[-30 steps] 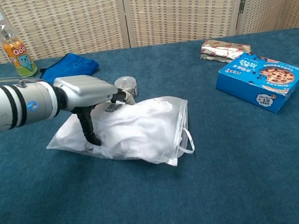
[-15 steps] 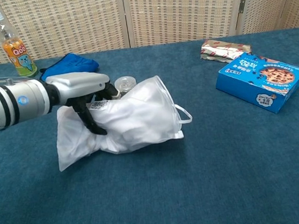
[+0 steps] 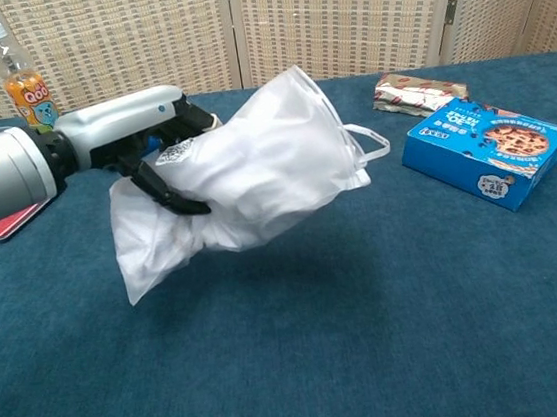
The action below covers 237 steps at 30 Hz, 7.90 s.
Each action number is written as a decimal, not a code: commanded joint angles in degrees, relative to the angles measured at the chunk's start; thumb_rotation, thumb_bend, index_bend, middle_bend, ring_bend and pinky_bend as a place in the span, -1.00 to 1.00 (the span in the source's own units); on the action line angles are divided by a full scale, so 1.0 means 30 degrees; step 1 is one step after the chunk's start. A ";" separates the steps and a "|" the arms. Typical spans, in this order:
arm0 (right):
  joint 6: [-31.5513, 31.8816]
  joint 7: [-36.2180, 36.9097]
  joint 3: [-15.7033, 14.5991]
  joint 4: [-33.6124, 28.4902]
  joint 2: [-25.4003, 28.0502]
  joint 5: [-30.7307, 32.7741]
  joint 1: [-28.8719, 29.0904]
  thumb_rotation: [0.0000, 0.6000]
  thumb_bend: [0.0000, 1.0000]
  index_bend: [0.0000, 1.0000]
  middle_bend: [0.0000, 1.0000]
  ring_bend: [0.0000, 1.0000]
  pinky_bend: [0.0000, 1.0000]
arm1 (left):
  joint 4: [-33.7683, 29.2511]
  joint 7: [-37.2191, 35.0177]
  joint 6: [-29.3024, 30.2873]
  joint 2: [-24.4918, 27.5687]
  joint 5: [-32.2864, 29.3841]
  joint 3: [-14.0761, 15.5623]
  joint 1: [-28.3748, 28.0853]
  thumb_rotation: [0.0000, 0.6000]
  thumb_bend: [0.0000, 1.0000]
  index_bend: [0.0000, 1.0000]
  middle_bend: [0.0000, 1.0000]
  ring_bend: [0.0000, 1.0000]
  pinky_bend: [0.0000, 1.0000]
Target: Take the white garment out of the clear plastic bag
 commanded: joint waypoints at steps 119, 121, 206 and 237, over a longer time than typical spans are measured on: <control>-0.2629 0.0053 0.1402 0.3454 -0.7822 0.3642 0.5540 1.00 0.43 0.67 -0.17 -0.73 -0.78 | -0.6874 0.9359 -0.2011 0.2261 -1.1999 -0.0981 -0.3367 1.00 -0.41 -0.19 0.06 0.11 0.25; -0.2631 0.0096 0.1339 0.3662 -0.7935 0.3684 0.5531 1.00 0.43 0.70 -0.16 -0.73 -0.78 | -0.6634 0.9419 -0.1994 0.2088 -1.1828 -0.0755 -0.3321 1.00 -0.41 -0.24 0.03 0.10 0.24; -0.3450 0.0634 0.0699 0.4272 -0.7898 0.4918 0.5411 1.00 0.38 0.72 -0.15 -0.72 -0.78 | 1.3144 -0.2034 0.9478 -0.4251 1.1947 0.6821 -0.0177 1.00 -0.58 -0.42 0.72 0.72 0.70; -0.3529 0.0356 0.0720 0.4332 -0.8009 0.5110 0.5442 1.00 0.37 0.72 -0.15 -0.72 -0.78 | 1.4490 -0.1490 0.9205 -0.5256 1.1575 0.7376 -0.0973 1.00 -0.58 -0.34 0.78 0.76 0.70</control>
